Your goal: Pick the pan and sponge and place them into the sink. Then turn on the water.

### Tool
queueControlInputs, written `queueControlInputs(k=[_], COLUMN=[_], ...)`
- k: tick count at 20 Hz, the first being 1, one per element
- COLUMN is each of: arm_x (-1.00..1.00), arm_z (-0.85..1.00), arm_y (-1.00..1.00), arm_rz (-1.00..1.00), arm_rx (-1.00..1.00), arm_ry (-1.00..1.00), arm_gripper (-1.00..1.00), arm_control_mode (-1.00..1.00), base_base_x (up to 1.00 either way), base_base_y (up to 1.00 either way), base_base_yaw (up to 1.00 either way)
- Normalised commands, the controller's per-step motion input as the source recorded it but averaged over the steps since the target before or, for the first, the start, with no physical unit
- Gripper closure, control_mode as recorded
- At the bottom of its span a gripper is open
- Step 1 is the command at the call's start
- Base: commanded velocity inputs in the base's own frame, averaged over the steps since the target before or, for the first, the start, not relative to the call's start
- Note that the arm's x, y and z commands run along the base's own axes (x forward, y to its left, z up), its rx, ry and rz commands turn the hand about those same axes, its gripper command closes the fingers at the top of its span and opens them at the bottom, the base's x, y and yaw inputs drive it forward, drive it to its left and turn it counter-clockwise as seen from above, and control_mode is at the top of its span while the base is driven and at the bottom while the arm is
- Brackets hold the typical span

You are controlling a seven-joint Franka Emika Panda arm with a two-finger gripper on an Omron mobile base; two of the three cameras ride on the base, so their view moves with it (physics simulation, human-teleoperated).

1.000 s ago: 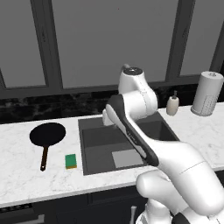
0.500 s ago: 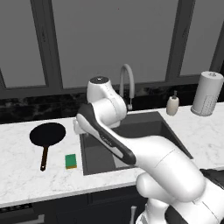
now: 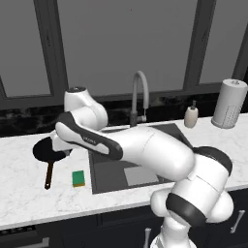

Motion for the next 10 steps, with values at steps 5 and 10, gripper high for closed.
queueControlInputs(k=[5, 10], arm_x=[0.28, 0.28], arm_z=[-0.51, -0.52], arm_y=[0.90, 0.68], arm_rz=[0.00, 0.00], arm_rx=[-0.09, -0.06], arm_ry=[0.07, 0.01], arm_gripper=[-1.00, -1.00], arm_control_mode=[-1.00, -1.00], base_base_x=[0.00, 0.00], base_base_y=[0.00, 0.00], base_base_yaw=[0.00, 0.00])
